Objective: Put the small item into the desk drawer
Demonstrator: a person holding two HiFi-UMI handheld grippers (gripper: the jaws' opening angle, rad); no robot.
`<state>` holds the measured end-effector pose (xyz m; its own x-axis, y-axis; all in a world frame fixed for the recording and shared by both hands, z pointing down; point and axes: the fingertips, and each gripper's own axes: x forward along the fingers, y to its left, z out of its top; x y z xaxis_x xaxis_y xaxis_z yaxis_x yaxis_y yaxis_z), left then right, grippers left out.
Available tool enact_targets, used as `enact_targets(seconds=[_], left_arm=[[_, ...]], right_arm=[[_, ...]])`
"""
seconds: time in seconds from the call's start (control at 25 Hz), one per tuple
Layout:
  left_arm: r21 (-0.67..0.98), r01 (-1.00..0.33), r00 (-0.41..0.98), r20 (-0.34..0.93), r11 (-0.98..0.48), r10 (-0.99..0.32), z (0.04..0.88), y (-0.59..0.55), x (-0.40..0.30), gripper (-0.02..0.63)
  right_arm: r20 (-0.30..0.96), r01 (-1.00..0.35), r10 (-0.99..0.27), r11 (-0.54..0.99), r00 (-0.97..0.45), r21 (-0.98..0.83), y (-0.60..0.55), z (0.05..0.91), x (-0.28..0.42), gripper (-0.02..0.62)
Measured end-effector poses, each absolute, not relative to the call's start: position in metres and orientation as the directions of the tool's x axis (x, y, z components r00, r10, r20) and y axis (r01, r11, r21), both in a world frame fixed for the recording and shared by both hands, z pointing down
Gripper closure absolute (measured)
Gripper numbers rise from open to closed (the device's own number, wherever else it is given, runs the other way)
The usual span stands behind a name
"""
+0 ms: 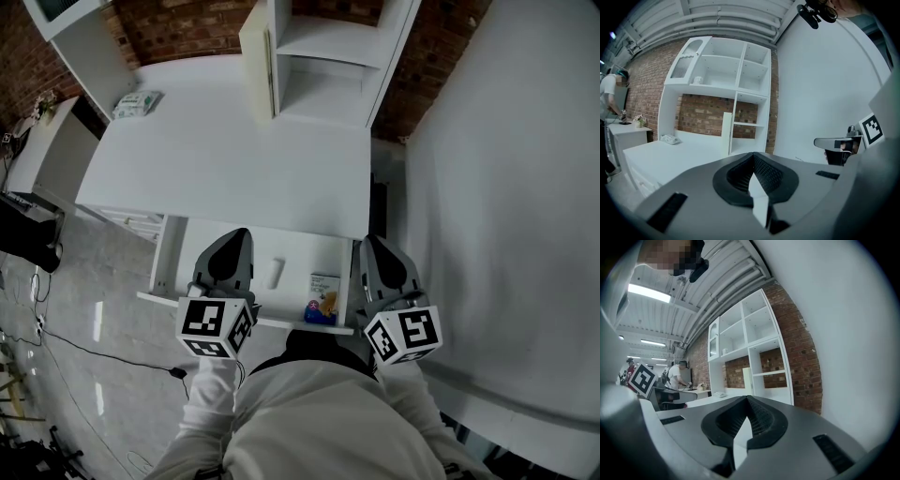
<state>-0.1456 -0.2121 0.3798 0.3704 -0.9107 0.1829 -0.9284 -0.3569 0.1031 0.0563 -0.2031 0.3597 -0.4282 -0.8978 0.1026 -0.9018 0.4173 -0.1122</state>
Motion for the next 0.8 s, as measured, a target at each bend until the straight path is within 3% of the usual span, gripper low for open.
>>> enact_targets(seconds=[0.8], left_arm=[[0.096, -0.933, 0.358, 0.201, -0.346, -0.912, 0.3849, -0.2102, -0.1499, 0.588]], right_arm=[[0.103, -0.895, -0.89, 0.435, -0.443, -0.094, -0.2033, 0.3595, 0.0555, 0.569]])
